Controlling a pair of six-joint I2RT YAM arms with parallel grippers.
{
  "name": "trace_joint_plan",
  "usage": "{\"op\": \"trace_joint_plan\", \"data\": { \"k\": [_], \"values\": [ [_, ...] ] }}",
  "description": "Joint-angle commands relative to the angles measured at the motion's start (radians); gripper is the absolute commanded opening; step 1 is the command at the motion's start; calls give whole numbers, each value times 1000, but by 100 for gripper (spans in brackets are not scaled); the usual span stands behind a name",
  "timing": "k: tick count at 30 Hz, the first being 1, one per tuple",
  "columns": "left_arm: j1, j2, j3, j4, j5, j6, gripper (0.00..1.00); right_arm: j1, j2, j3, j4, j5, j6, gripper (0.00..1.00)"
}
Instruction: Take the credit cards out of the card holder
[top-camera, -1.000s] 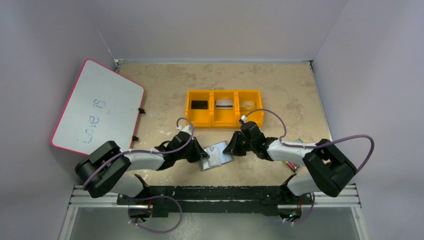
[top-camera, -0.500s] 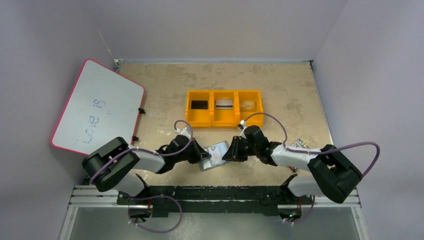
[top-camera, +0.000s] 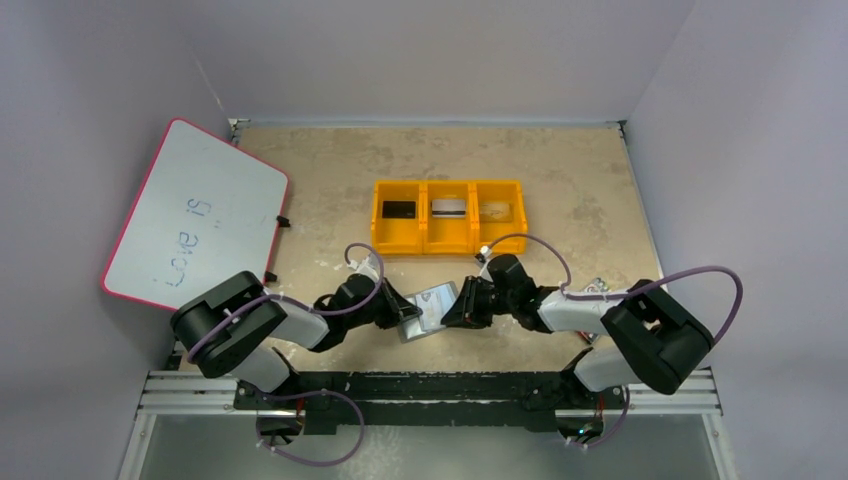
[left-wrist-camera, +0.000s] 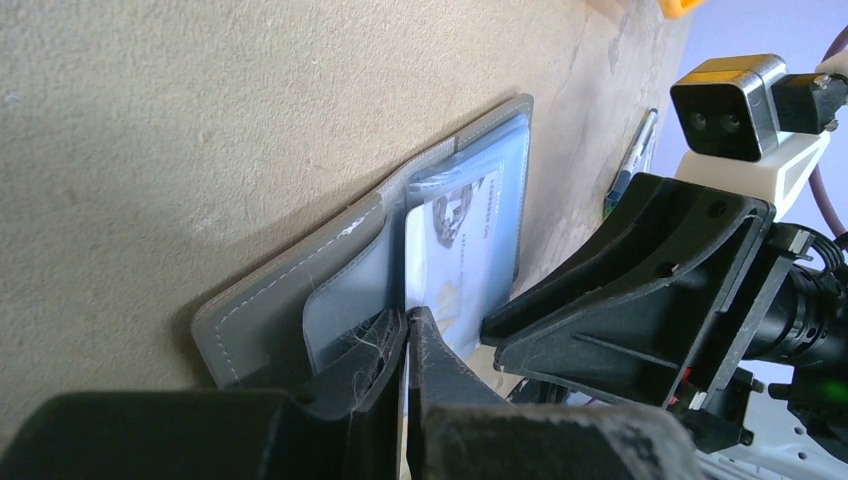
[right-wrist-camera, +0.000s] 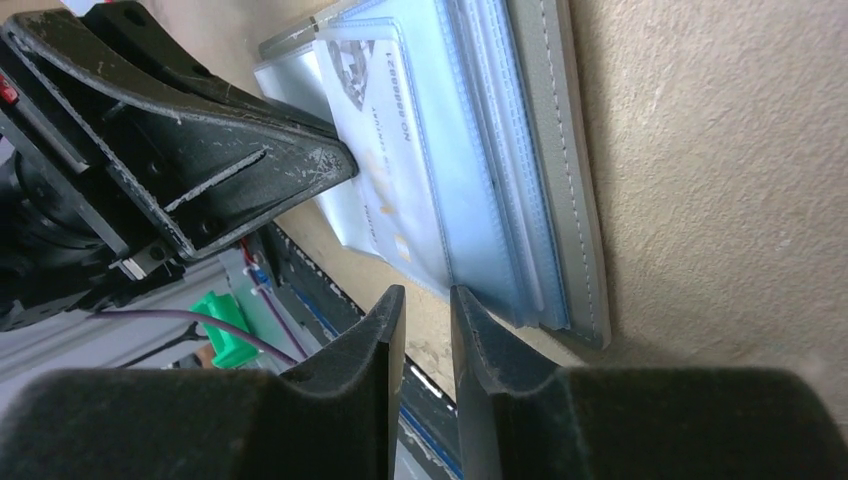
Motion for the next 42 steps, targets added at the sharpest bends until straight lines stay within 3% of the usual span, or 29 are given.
{"op": "trace_joint_plan", "data": {
  "k": [1,9,18,26,31,36,42],
  "values": [
    [11,41,-32,-85,-59,22,0,7,-6,-6,-2,57,51,26],
    [11,50,-48,-58,-60,14,0,6,-58,-53,-11,92,117,25],
    [11,51,-43,-51,-55,18,0,8,-7,-60,84,76,171,21],
    [11,53,-50,-37,-58,1,0,9,7,-40,76,113,184,27],
    [11,74,-56,18,-56,-16,0,10,51,-41,169,69,184,15],
    [11,92,-51,44,-45,-18,0,10,39,26,56,138,159,0],
    [11,37,-38,-65,-60,23,0,10,-40,67,-83,246,116,0]
  ]
}}
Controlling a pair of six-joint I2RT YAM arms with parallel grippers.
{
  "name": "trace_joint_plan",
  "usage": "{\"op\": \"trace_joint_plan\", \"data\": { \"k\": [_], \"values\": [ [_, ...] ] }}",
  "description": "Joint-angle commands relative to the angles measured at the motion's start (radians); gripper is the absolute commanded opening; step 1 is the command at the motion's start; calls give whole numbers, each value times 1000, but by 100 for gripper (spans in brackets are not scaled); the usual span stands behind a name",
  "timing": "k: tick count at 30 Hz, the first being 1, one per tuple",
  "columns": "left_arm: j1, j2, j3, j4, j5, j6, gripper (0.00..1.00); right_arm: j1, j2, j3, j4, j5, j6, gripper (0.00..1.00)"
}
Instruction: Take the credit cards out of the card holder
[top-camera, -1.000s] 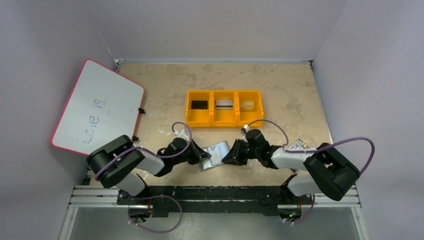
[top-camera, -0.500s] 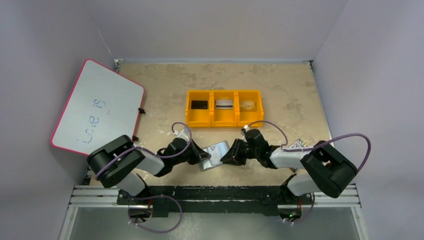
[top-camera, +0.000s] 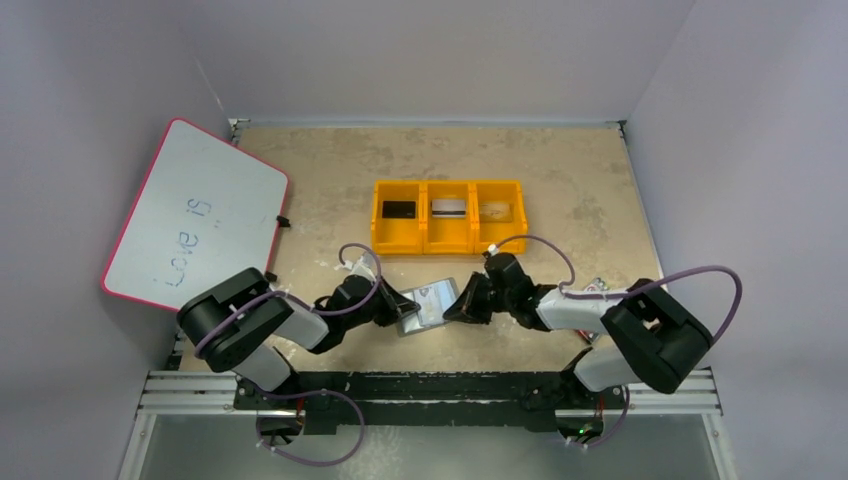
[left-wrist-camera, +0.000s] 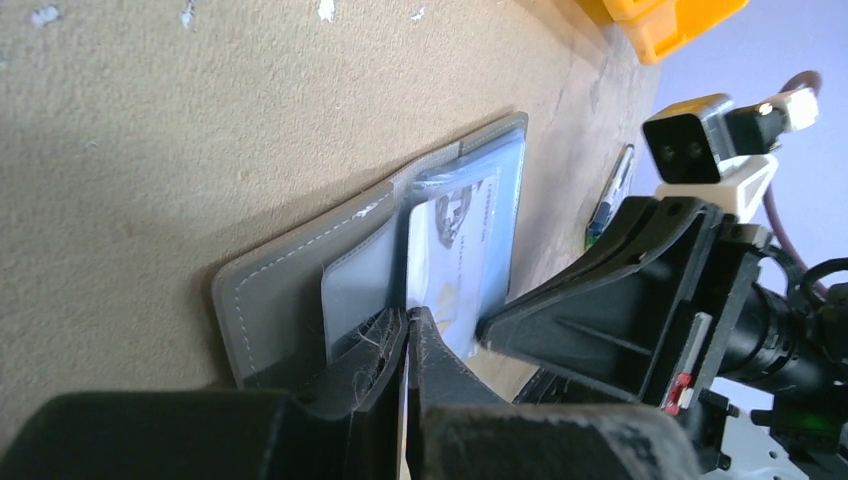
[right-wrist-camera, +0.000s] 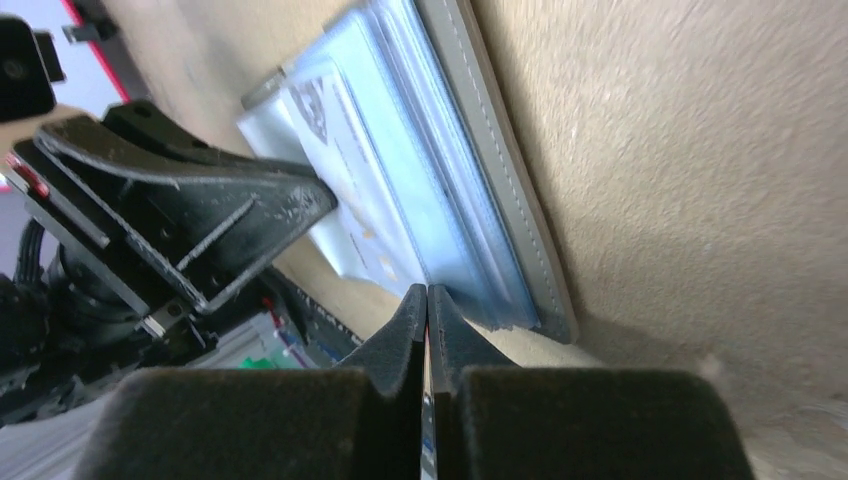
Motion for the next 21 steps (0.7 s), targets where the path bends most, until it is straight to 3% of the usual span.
{"op": "trace_joint_plan", "data": {
  "k": [1,3,7,14,16,21],
  "values": [
    [-2,-30,-2,-212,-37,77,0,4,-86,56,-78,167,-52,0],
    [-2,-52,18,-243,-37,111,0,4,-134,60,-89,153,-87,0],
    [-1,-50,54,-239,-15,139,0,-2,-150,85,-62,112,-130,17],
    [-1,-67,60,-191,-7,123,0,-17,10,199,-122,84,-213,27],
    [0,-73,80,-263,-8,135,2,-20,33,218,-140,93,-235,32],
    [1,-190,112,-471,-78,175,39,-21,73,250,-197,86,-284,36]
  ]
}}
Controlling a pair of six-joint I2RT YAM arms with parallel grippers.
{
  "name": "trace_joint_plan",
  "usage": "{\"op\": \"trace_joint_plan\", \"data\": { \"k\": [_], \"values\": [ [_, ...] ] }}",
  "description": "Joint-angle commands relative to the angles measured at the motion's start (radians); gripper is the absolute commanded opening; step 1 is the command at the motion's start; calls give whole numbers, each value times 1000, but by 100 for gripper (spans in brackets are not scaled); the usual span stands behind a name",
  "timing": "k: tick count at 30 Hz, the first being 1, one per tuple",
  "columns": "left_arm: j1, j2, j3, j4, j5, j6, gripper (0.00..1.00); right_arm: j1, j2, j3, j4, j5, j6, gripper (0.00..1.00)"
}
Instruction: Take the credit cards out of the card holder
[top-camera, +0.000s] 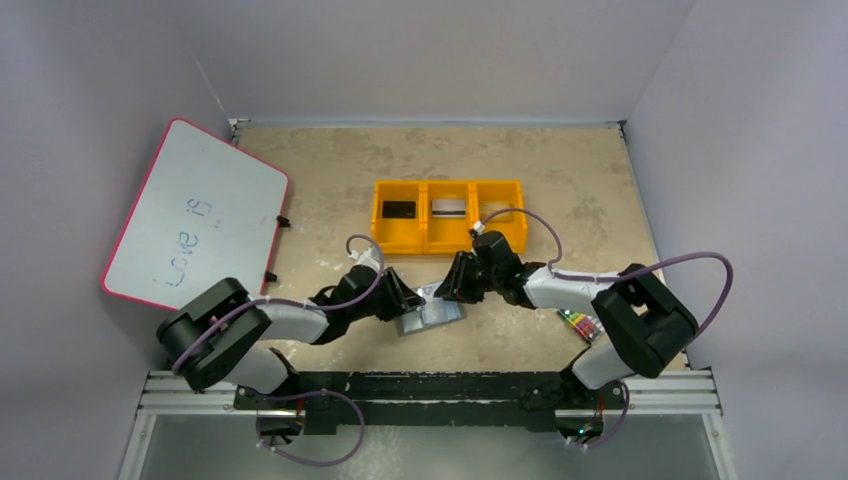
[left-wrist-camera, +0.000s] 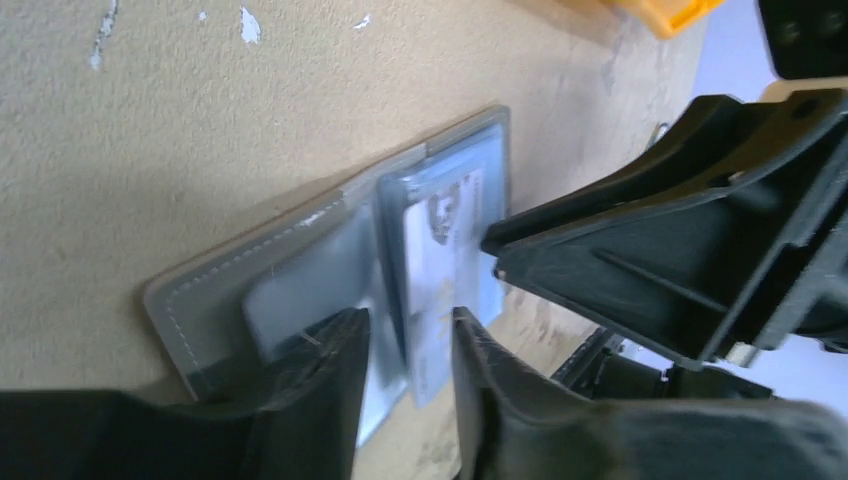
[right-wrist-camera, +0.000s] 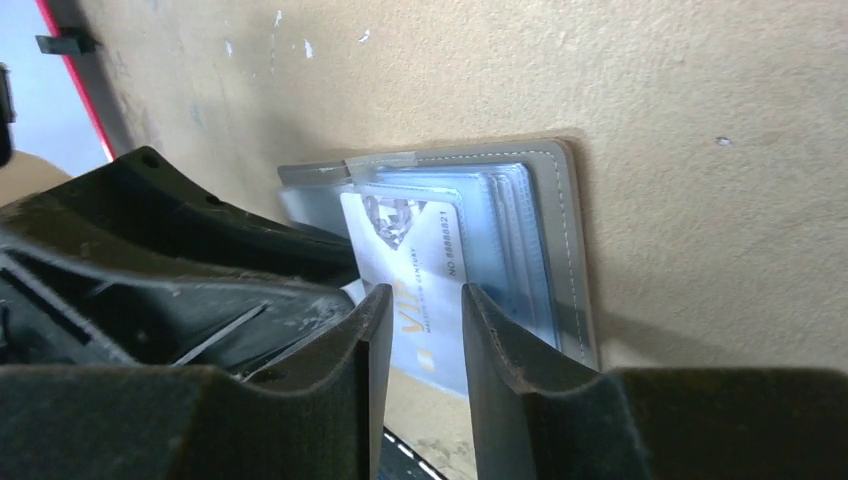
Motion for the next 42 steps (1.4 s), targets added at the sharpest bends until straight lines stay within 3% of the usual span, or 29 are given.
{"op": "trace_joint_plan", "data": {
  "k": [1,6,9,14,23,28,37,39,42],
  "values": [
    [3,-122,23,-262,-93,79,43,-5,10,42,-47,-11,-71,38],
    [3,-201,123,-539,-178,156,45,-5,39,58,-91,-1,-88,41],
    [0,-239,146,-647,-210,157,41,-3,17,61,-112,60,-92,43],
    [0,-256,113,-625,-196,160,33,-3,8,35,-138,42,-92,43],
    [-2,-197,116,-605,-161,185,20,6,30,-68,127,-145,-22,43],
    [-2,-134,143,-615,-167,204,12,8,101,-8,263,-245,-6,44],
    [-4,-129,142,-652,-226,190,4,9,87,91,226,-230,-35,43],
    [-4,-131,139,-656,-228,189,3,9,60,110,135,-216,-58,41],
    [-5,-145,137,-668,-240,180,2,9,-69,111,-66,-29,-92,43]
  ]
}}
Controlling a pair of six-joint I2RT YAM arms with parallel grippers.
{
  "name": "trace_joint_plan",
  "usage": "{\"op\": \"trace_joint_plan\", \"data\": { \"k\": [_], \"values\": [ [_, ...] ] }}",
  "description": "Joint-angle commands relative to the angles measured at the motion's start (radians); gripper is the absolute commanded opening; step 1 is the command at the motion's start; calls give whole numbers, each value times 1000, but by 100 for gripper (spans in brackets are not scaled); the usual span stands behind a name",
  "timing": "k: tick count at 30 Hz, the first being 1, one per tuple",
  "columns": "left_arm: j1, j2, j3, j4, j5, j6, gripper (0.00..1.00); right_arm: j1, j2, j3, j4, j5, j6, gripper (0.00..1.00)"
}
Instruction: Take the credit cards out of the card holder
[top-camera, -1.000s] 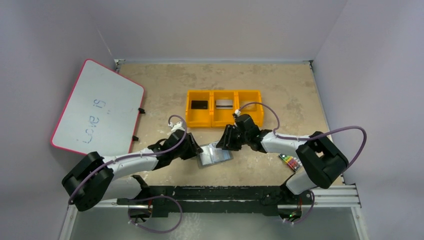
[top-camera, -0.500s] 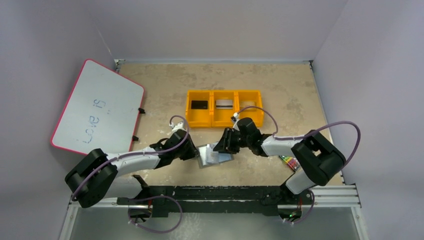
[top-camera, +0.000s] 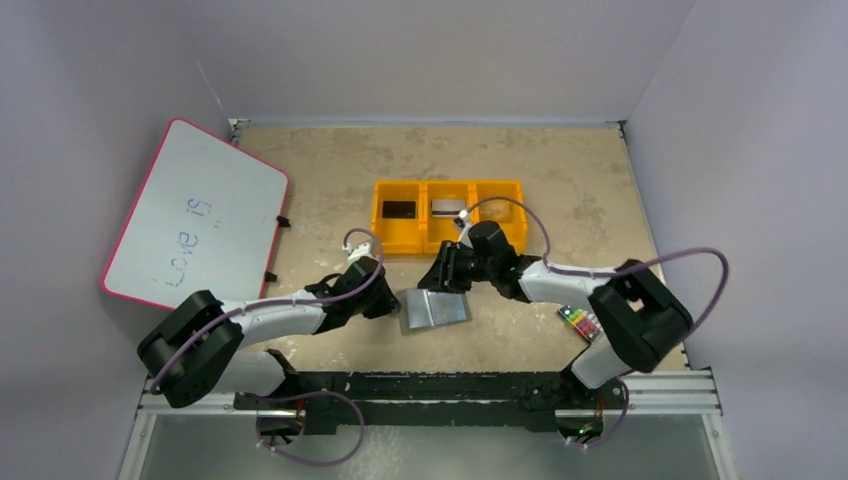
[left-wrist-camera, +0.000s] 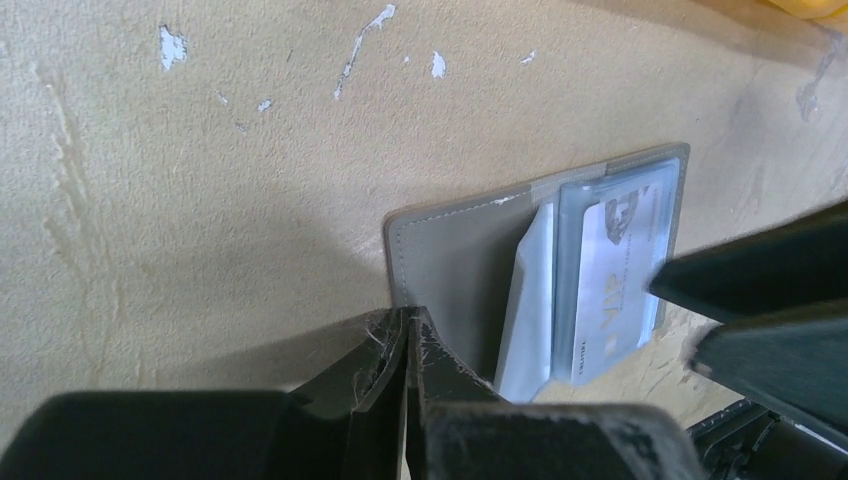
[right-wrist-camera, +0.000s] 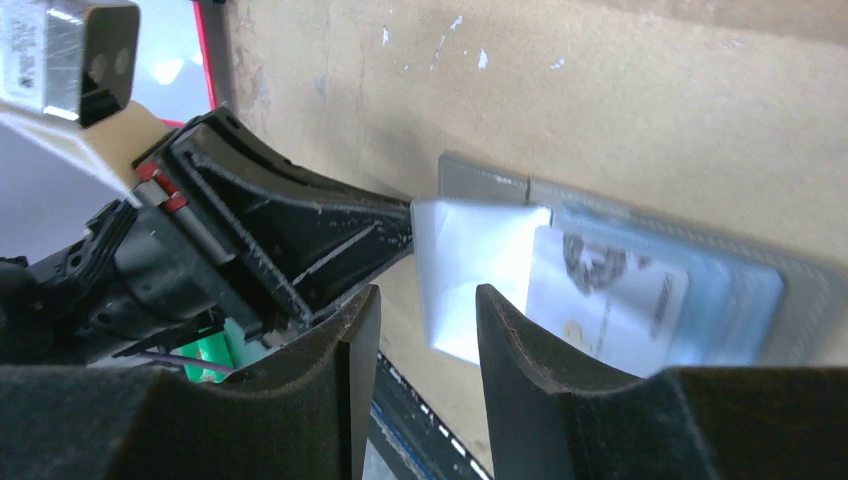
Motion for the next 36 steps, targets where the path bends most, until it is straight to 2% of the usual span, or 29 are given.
{"op": "trace_joint_plan", "data": {
  "k": [1,5,13,19,24,32,36],
  "values": [
    [-4,-7,-21,-95,-57,11,1,5,-181,26,-253,184,-39,44],
    [-5,-42,-22,-89,-67,8,4,-5,-262,-17,-382,263,-42,44],
    [-4,-167,28,-137,-87,-2,18,-3,-268,-84,-300,210,-73,45],
    [-5,-262,164,-179,-73,27,29,-3,-251,-52,-395,265,-93,44],
    [-5,-219,210,-137,27,40,30,-3,-240,-53,-369,243,-101,44],
    [-12,-111,182,-24,178,40,31,-3,-184,-70,-323,214,-98,44],
    [-30,-66,202,-82,164,58,31,-3,-161,-82,-284,193,-95,43]
  ]
}}
